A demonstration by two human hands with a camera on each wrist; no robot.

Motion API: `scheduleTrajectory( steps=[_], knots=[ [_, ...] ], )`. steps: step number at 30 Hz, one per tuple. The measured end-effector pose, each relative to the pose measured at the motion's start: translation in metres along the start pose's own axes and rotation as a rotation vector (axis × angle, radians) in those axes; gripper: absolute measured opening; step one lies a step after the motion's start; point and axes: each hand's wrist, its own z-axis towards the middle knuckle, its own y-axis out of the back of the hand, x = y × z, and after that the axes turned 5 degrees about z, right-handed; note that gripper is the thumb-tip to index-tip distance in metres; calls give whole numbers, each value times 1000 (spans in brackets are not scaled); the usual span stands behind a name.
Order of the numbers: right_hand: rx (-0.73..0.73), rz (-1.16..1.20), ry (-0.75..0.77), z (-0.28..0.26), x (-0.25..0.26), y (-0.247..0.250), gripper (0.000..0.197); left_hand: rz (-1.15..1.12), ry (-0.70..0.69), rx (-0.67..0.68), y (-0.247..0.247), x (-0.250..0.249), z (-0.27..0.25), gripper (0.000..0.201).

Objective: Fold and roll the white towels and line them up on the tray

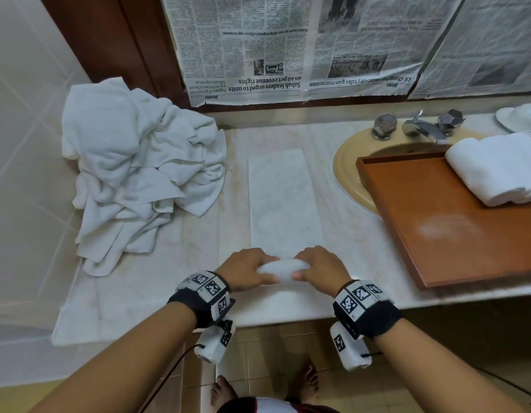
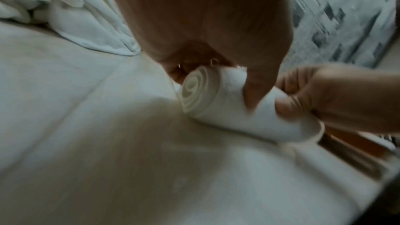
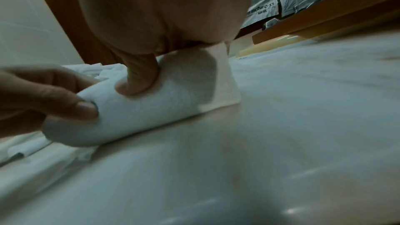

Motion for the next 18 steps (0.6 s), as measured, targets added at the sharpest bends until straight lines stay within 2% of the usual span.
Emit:
scheduleTrajectory(
  steps=[3,5,6,8,10,12,14,16,17,18],
  knots=[
    [66,44,-69,6,5,6,40,-18,2,93,8,-3,4,40],
    [102,45,-102,14,9,10,37,113,29,59,6,-8,6,42],
    [133,16,-102,19,10,12,34,173,36,-3,4,-10,5,44],
    [157,-18,-111,28,12,14,34,219,-22,-216,-4,-13,3,45],
    [29,2,-102,33,14,17,34,260,-150,-439,-13,-13,2,34],
    [-176,-21,-40,32,15,16,31,310,-208,-603,-26,-10,3,24],
    [-322,-125,62,26,17,5,18,356,-203,-636,-36,-9,4,26],
    [-438,-239,195,17,11,-13,5,420,-197,-598,-42,-8,5,47],
    [-475,-255,233,12,7,-21,3,438,-204,-586,-43,-7,5,55],
    [-511,-264,258,8,1,-27,13,444,-209,-589,-41,-7,6,58]
  ],
)
